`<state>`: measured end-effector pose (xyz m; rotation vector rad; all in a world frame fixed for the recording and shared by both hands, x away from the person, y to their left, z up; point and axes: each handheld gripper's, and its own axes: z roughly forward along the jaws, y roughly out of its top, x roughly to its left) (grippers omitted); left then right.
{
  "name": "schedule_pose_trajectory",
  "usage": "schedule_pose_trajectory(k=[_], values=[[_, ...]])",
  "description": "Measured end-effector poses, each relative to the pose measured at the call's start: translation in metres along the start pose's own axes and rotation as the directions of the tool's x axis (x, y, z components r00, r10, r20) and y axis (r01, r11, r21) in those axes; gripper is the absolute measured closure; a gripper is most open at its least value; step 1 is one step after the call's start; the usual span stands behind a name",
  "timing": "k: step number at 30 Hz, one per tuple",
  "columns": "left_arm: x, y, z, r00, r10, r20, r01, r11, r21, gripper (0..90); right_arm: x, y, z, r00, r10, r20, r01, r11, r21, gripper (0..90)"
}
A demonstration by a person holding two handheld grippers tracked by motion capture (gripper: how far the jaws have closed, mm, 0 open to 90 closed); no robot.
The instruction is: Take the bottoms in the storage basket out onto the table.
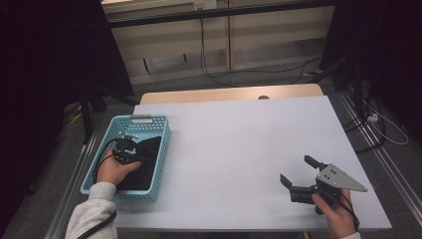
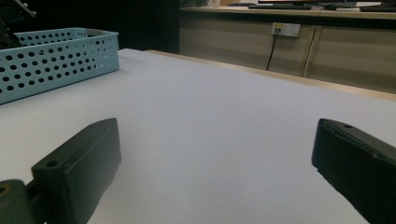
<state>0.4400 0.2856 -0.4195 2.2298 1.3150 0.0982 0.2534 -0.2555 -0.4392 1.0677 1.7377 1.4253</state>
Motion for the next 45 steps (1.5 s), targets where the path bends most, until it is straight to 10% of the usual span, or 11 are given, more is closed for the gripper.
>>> schedule_pose_trajectory(k=[13,26,35,45], values=[[0.006,0.011,-0.022,0.9985,-0.044,-0.032,0.041,0.9964,-0.074,72.6,0.000,0.000,0.000,1.0000,0.002,-0.001,-0.002,1.000,0.000,0.6],[-0.001,0.027,-0.060,0.9986,-0.009,-0.053,-0.001,0.9804,-0.197,73.6,0.000,0.000,0.000,1.0000,0.001,-0.001,-0.001,1.000,-0.002,0.6],[-0.021,0.046,-0.085,0.9964,0.059,-0.060,-0.074,0.9539,-0.291,73.9,0.000,0.000,0.000,1.0000,0.002,0.000,-0.002,1.000,-0.001,0.5],[-0.058,0.073,-0.112,0.9890,0.145,-0.031,-0.144,0.8898,-0.433,73.9,0.000,0.000,0.000,1.0000,0.000,-0.004,0.000,1.000,0.001,0.6]])
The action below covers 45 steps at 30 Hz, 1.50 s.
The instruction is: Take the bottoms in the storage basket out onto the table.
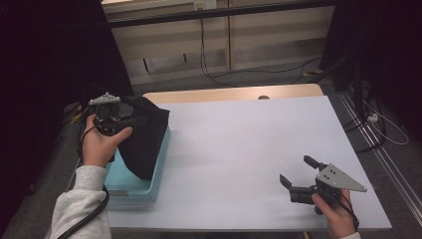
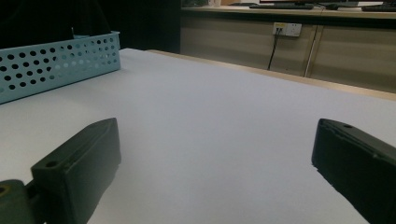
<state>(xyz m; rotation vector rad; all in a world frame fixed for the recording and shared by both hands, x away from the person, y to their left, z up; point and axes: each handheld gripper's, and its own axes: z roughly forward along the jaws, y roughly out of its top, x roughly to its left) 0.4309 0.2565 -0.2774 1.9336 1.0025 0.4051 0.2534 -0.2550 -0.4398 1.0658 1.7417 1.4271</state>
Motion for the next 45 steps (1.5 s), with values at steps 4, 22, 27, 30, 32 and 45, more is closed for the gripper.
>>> schedule_pose_trajectory(k=[4,22,27,30,32,45], values=[[-0.011,0.015,-0.002,0.9997,0.025,0.009,-0.025,0.9995,-0.020,73.9,0.000,0.000,0.000,1.0000,0.002,-0.001,-0.002,1.000,-0.002,0.6],[-0.051,0.062,-0.020,0.9951,0.055,0.082,-0.044,0.9899,-0.134,73.9,0.000,0.000,0.000,1.0000,0.001,-0.006,-0.001,1.000,-0.001,0.6],[-0.063,0.072,-0.022,0.9899,0.067,0.125,-0.046,0.9855,-0.163,73.8,0.000,0.000,0.001,1.0000,-0.002,0.000,0.002,1.000,0.002,0.5],[-0.068,0.074,-0.019,0.9876,0.068,0.141,-0.043,0.9837,-0.174,73.8,0.000,0.000,0.000,1.0000,0.003,-0.001,-0.003,1.000,0.001,0.5],[-0.072,0.075,-0.016,0.9858,0.069,0.153,-0.040,0.9824,-0.183,73.8,0.000,-0.001,0.000,1.0000,0.005,0.000,-0.005,1.000,0.001,0.5],[-0.088,0.059,0.016,0.9756,0.088,0.201,-0.060,0.9881,-0.142,73.7,-0.001,0.000,0.000,1.0000,0.005,0.000,-0.005,1.000,0.000,0.5]])
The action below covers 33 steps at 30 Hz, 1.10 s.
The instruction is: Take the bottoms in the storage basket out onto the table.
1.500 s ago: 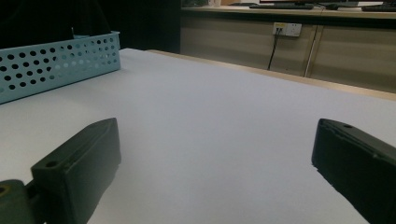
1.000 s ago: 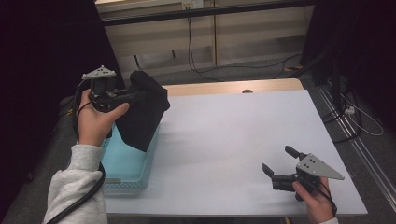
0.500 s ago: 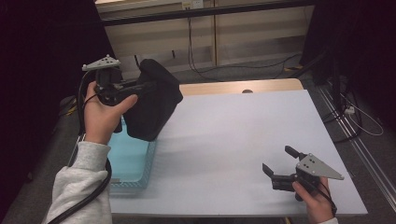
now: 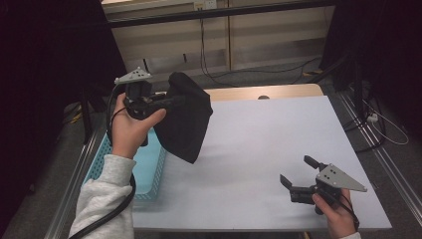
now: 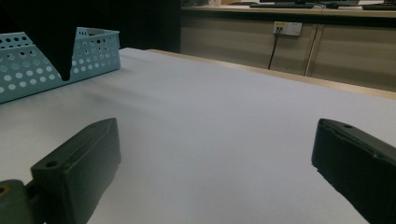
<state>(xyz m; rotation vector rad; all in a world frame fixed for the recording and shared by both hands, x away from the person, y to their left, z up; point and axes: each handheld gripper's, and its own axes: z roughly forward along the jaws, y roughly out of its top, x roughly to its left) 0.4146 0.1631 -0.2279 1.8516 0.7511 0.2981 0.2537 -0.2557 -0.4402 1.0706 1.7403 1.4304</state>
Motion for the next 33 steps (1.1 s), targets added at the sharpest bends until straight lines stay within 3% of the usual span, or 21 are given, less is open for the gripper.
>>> schedule_pose_trajectory(k=[6,12,19,20,24,26,27,28,29,33], values=[[-0.006,-0.009,0.008,0.9993,0.002,0.037,-0.002,0.9999,0.013,73.7,0.000,0.000,0.000,1.0000,-0.002,-0.001,0.002,1.000,0.002,0.5],[-0.023,-0.016,0.023,0.9954,0.035,0.089,-0.040,0.9980,0.049,73.6,0.001,0.000,0.001,1.0000,-0.005,-0.003,0.005,1.000,0.004,0.5],[-0.049,-0.019,0.042,0.9812,0.095,0.168,-0.107,0.9921,0.064,73.5,0.000,0.000,0.002,1.0000,-0.005,-0.003,0.005,1.000,0.005,0.5],[-0.054,-0.022,0.050,0.9766,0.114,0.182,-0.129,0.9891,0.071,73.3,0.001,0.000,0.002,1.0000,-0.005,-0.005,0.005,1.000,0.005,0.6],[-0.057,-0.033,0.067,0.9749,0.138,0.175,-0.150,0.9868,0.061,71.7,0.001,0.000,0.001,0.9999,-0.007,-0.008,0.007,1.000,0.003,0.6],[-0.053,-0.043,0.081,0.9786,0.139,0.151,-0.147,0.9882,0.042,65.2,0.000,0.000,0.001,1.0000,-0.007,-0.005,0.007,1.000,0.003,0.6],[-0.050,-0.049,0.088,0.9820,0.125,0.142,-0.129,0.9913,0.023,56.9,0.000,0.000,0.001,1.0000,-0.005,-0.006,0.006,1.000,0.004,0.6],[-0.048,-0.053,0.093,0.9815,0.137,0.133,-0.138,0.9904,-0.001,46.1,0.000,0.000,0.001,1.0000,-0.006,-0.006,0.006,1.000,0.005,0.6],[-0.048,-0.057,0.097,0.9804,0.150,0.127,-0.151,0.9886,-0.008,29.4,0.000,0.001,0.000,0.9998,-0.017,-0.011,0.017,1.000,0.004,0.6],[-0.044,-0.073,0.102,0.9841,0.144,0.104,-0.148,0.9886,0.030,22.8,0.001,0.001,0.001,0.9992,-0.035,-0.017,0.035,0.999,0.014,0.6]])
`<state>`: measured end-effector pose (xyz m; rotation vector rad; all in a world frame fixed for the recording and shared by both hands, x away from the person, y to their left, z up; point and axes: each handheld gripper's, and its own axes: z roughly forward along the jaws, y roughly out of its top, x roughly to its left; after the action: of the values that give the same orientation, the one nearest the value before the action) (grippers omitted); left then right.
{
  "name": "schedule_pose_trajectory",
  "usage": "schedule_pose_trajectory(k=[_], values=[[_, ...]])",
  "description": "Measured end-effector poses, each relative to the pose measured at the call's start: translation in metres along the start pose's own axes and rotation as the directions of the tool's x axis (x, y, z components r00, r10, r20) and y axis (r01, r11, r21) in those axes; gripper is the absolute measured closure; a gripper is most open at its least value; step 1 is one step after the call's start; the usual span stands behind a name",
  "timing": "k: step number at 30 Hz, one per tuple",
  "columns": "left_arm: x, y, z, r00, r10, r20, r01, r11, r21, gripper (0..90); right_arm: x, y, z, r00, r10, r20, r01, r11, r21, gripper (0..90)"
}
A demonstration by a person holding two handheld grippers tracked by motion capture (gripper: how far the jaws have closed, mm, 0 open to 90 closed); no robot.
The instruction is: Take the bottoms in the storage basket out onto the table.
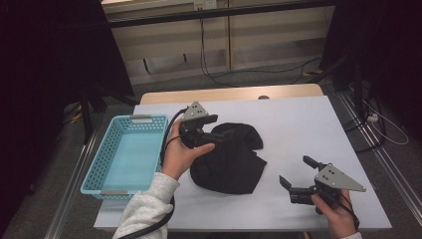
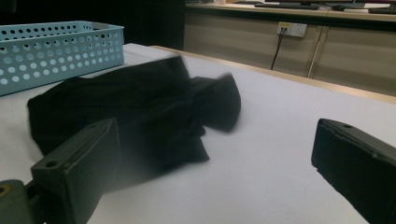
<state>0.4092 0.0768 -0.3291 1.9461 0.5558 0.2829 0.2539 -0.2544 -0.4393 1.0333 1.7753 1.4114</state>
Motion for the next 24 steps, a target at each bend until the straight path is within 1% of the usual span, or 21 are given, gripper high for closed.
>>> schedule_pose_trajectory(k=[1,2,3,4,5,6,8,9,10,11,12,14,15,17,18,20,24], values=[[0.002,-0.008,-0.002,0.9999,-0.011,-0.002,0.011,0.9998,0.015,21.5,0.000,0.000,0.001,1.0000,0.002,0.000,-0.002,1.000,0.004,0.6],[0.003,-0.012,-0.003,0.9997,-0.025,-0.003,0.025,0.9995,0.019,20.4,0.000,0.000,0.001,1.0000,0.002,-0.001,-0.002,1.000,0.007,0.6],[0.003,-0.012,-0.003,0.9997,-0.025,-0.003,0.025,0.9995,0.019,19.9,0.000,0.000,0.001,1.0000,0.002,-0.001,-0.002,1.000,0.007,0.6],[0.004,-0.016,-0.005,0.9996,-0.025,-0.009,0.026,0.9993,0.026,19.9,0.001,0.000,0.002,1.0000,-0.001,-0.005,0.001,1.000,0.007,0.6],[0.005,-0.024,-0.009,0.9997,-0.017,-0.018,0.017,0.9991,0.040,18.6,0.002,0.000,0.003,0.9999,-0.011,-0.006,0.011,1.000,0.014,0.6],[0.005,-0.028,-0.011,0.9997,-0.020,-0.016,0.020,0.9987,0.048,18.2,0.003,0.000,0.004,0.9999,-0.015,-0.008,0.015,1.000,0.019,0.6],[0.004,-0.034,-0.014,0.9997,-0.013,-0.019,0.014,0.9985,0.053,17.7,0.004,0.000,0.006,0.9996,-0.021,-0.021,0.022,0.999,0.029,0.6],[0.004,-0.034,-0.014,0.9997,-0.013,-0.019,0.014,0.9985,0.053,17.3,0.004,0.000,0.006,0.9996,-0.021,-0.021,0.022,0.999,0.029,0.6],[0.003,-0.042,-0.018,0.9997,-0.008,-0.023,0.010,0.9980,0.062,16.9,0.006,0.000,0.010,0.9990,-0.036,-0.028,0.037,0.998,0.049,0.6],[0.003,-0.042,-0.018,0.9997,-0.008,-0.023,0.010,0.9980,0.062,16.7,0.006,0.000,0.010,0.9990,-0.036,-0.028,0.037,0.998,0.049,0.6],[0.002,-0.048,-0.020,0.9997,-0.004,-0.023,0.006,0.9978,0.067,16.2,0.006,0.000,0.014,0.9987,-0.039,-0.034,0.041,0.997,0.065,0.7],[0.002,-0.051,-0.021,0.9997,-0.005,-0.022,0.006,0.9977,0.068,15.9,0.006,0.000,0.017,0.9986,-0.037,-0.038,0.040,0.996,0.074,0.7],[0.003,-0.054,-0.022,0.9997,-0.013,-0.018,0.014,0.9975,0.069,15.4,0.005,0.001,0.022,0.9988,-0.024,-0.042,0.028,0.996,0.087,0.6],[0.004,-0.060,-0.024,0.9994,-0.009,-0.034,0.011,0.9969,0.078,15.3,0.005,0.002,0.025,0.9991,-0.025,-0.034,0.028,0.995,0.094,0.6],[0.005,-0.063,-0.025,0.9992,-0.019,-0.035,0.022,0.9969,0.076,15.2,0.004,0.003,0.028,0.9993,-0.021,-0.032,0.024,0.994,0.104,0.6],[0.006,-0.068,-0.026,0.9987,-0.027,-0.042,0.031,0.9967,0.075,15.2,0.002,0.003,0.034,0.9995,0.002,-0.032,0.002,0.992,0.122,0.6],[0.010,-0.075,-0.030,0.9979,-0.034,-0.054,0.038,0.9968,0.071,15.0,-0.002,0.004,0.046,0.9991,0.016,-0.040,-0.010,0.987,0.158,2.6]])
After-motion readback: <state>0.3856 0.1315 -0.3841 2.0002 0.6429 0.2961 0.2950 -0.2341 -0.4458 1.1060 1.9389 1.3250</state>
